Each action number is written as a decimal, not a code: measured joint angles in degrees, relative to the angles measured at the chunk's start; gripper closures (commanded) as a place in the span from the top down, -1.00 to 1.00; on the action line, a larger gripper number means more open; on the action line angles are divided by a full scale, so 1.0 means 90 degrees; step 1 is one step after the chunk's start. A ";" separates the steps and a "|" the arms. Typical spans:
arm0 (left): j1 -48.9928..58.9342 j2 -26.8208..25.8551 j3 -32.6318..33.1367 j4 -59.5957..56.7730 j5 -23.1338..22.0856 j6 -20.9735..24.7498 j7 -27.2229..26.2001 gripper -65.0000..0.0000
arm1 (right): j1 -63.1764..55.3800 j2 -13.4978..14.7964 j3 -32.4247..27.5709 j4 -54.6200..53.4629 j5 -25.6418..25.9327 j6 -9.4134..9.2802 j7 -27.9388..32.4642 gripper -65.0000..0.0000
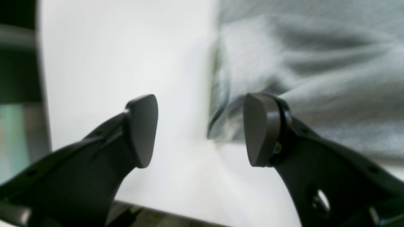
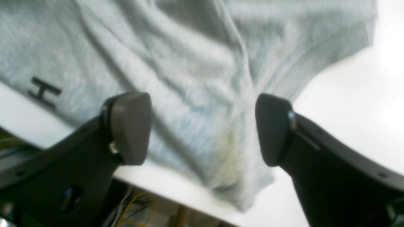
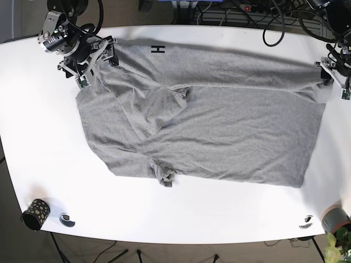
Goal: Fold the T-shirt properly
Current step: 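Grasp the shirt edge with the right gripper and pull it taut, then release and regrasp the shirt side edges lower with both grippers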
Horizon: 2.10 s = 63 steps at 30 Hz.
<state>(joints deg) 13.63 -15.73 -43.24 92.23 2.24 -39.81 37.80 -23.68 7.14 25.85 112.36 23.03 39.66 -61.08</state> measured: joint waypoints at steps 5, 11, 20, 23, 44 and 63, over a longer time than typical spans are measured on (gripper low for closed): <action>-0.0029 -0.0109 0.0049 -0.0573 -0.0092 -0.0044 -0.0211 0.22 | -0.0165 -0.0058 0.0051 -0.0022 0.0087 0.0010 0.0010 0.35; -0.0007 -0.0107 0.0355 -0.0784 0.0002 -0.0032 -0.0544 0.11 | -0.0216 -0.0024 0.0675 -0.0148 0.0075 0.0027 0.0068 0.35; 0.0002 -0.0124 0.0549 -0.0896 -0.0063 -0.0036 -0.0646 -0.57 | 0.0029 0.0017 0.0687 -0.1078 0.0153 0.0032 0.0219 0.31; 0.0007 -0.0126 0.0546 -0.0894 -0.0061 -0.0036 -0.0639 -0.76 | 0.0029 0.0017 0.0685 -0.1078 0.0136 0.0032 0.0255 0.06; 0.1559 0.0061 -0.0403 0.0330 -0.0063 -0.0083 -0.0364 -0.62 | -0.0044 0.0478 0.0627 -0.1110 0.0109 0.0044 0.0095 -0.31; -0.0160 -0.0024 -0.0318 0.1435 -0.0036 -0.0070 0.0566 0.26 | 0.1226 0.0483 0.0617 -0.0872 0.0007 0.0032 0.0051 0.54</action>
<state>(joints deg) 12.19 -15.94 -46.11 105.14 1.91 -40.45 42.89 -12.64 11.49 31.40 104.51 23.09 39.94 -60.62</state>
